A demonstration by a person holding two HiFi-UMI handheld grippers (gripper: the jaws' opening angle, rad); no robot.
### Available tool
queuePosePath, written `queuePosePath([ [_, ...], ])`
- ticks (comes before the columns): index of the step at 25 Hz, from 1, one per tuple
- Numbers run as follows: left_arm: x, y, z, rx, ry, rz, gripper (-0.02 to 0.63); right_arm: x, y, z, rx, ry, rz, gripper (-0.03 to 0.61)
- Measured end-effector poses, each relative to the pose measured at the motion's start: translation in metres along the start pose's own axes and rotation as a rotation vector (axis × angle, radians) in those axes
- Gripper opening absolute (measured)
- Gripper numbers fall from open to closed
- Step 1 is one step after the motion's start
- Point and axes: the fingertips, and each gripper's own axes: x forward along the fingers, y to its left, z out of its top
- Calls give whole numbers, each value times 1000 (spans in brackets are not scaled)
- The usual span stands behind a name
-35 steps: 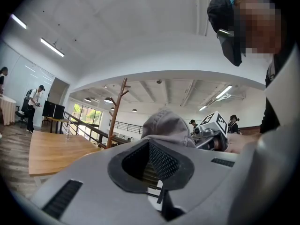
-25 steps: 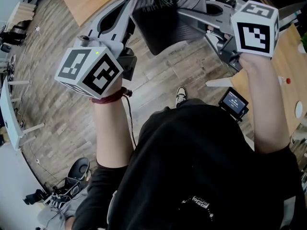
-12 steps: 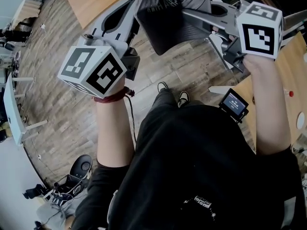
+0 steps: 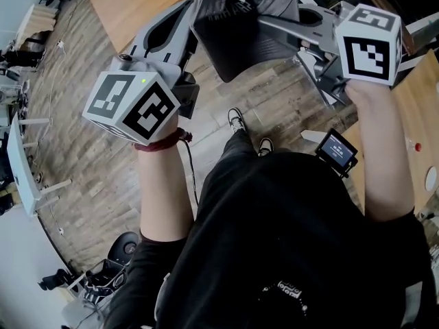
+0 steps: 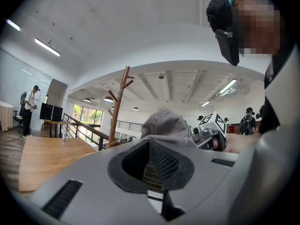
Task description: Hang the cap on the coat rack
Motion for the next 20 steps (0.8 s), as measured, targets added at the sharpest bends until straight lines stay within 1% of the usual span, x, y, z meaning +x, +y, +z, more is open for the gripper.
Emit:
queuePosePath([
  [4, 11, 2, -12, -2, -1, -22, 5, -1, -11, -10, 9, -9, -21, 40],
  [10, 26, 4, -14, 6, -8, -60, 5, -3, -24, -9, 23, -25, -47, 40],
  [15, 58, 35, -14, 2, 7, -79, 5, 14, -59, 7, 30, -33, -66, 40],
  [17, 67, 39, -23, 9, 4, -96, 5, 17, -71, 1, 34, -42, -74, 40],
  [19, 70, 36, -35, 18, 4, -112, 5, 16, -75, -11, 32, -55, -86, 40],
  [20, 70, 39, -35, 21, 5, -117, 5, 18, -76, -11, 30, -60, -93, 40],
])
